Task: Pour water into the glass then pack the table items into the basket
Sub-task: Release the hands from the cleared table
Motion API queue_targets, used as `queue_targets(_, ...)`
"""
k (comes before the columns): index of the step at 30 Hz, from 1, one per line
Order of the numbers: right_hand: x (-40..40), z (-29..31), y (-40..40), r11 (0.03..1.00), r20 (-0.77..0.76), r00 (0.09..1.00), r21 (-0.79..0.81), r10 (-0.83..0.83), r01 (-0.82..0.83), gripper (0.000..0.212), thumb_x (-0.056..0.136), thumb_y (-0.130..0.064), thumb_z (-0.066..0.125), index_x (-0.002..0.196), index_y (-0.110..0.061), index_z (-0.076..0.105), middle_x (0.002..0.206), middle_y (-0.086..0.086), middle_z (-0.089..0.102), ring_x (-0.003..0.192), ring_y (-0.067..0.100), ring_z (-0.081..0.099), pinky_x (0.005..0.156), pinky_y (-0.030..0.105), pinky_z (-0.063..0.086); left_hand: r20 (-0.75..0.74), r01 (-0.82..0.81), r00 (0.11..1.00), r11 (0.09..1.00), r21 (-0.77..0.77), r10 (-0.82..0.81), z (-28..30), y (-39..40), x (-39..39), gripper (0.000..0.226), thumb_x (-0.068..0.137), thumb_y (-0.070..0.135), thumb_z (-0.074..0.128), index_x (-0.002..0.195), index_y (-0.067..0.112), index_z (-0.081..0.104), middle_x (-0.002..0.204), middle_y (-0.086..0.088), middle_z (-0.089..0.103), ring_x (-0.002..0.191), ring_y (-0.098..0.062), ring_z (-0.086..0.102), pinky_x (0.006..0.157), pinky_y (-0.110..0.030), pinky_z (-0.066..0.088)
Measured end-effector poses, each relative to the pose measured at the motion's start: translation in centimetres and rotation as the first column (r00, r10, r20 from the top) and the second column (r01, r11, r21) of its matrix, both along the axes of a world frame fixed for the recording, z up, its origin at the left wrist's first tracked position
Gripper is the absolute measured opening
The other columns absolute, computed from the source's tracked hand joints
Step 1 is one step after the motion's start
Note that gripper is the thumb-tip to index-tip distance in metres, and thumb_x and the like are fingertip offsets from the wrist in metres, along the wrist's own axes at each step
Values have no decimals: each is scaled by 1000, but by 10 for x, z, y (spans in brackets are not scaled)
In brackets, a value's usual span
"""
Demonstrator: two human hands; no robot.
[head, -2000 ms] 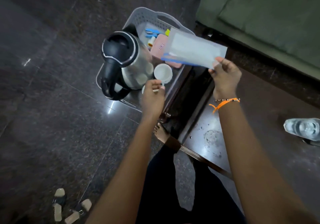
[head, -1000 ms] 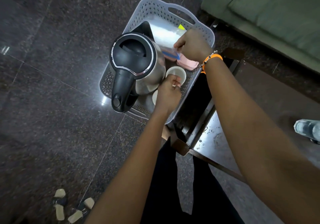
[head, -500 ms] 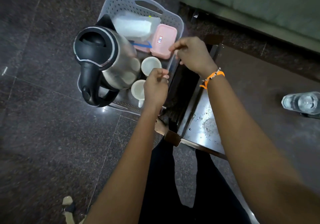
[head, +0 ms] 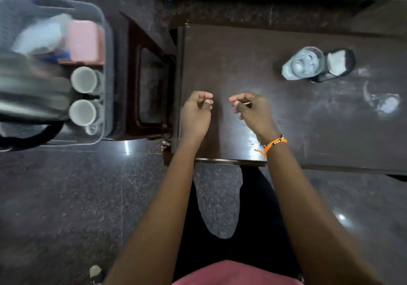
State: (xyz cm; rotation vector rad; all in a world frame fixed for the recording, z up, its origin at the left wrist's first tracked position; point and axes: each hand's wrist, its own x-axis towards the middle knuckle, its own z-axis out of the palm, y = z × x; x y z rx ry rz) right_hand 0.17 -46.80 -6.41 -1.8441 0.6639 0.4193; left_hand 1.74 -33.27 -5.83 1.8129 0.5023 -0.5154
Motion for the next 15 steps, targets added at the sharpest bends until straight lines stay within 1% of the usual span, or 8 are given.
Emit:
queue_targets(3,-24,-3,-58,998,-24,998,12,-65,65,21,88,3,49,98,-1,67,85,9,63,63,11,55,55,14,43,-24,45,999,999,-6,-46,-6,-59,-12,20,88,2,48,90,17,61,78,4,62,70,-8,59,84,-33,50)
queue_targets(4,-31,-4,-80,996,-34,995,10,-92,93,21,88,3,49,97,-2,68,84,9,63,64,13,56,55,13,43,-31,66,997,998,-12,-66,-7,-80,-15,21,88,2,47,89,18,61,77,5,62,70,-8,59,84,-34,50)
queue_targets(6,-42,-8,-122,987,-52,986,4,-158,159,22,88,3,48,95,-3,68,79,7,63,62,13,56,50,9,43,-43,108,993,994,-20,-109,-9,-119,-18,22,87,1,47,89,18,60,77,5,61,71,-11,59,86,-36,51)
queue_targets(8,-46,-13,-161,973,-57,972,-2,-230,230,24,88,4,45,96,0,67,71,1,60,60,10,55,46,7,42,-67,150,986,988,-31,-152,-12,-154,-18,20,88,2,49,91,17,60,81,1,61,77,-16,59,89,-39,50)
queue_targets(10,-46,-20,-198,958,-61,957,-23,-285,284,25,88,5,43,99,4,66,68,-4,58,58,9,54,47,12,42,-95,201,975,979,-25,-203,-19,-187,-14,17,89,5,51,98,15,61,89,-4,62,85,-19,59,92,-41,49)
queue_targets(12,-39,-28,-230,936,-59,934,-37,-353,351,26,89,5,41,103,8,63,66,-3,55,53,7,54,48,17,41,-126,273,954,962,2,-270,-25,-213,-8,23,90,8,50,111,12,60,100,-8,64,94,-23,61,96,-41,48)
queue_targets(15,-24,-41,-268,895,-66,892,-57,-446,443,31,88,5,37,110,5,59,63,0,52,36,-5,51,40,11,41,-184,346,924,938,31,-335,-32,-244,2,39,92,11,48,130,12,49,121,-9,60,112,-26,58,102,-38,44)
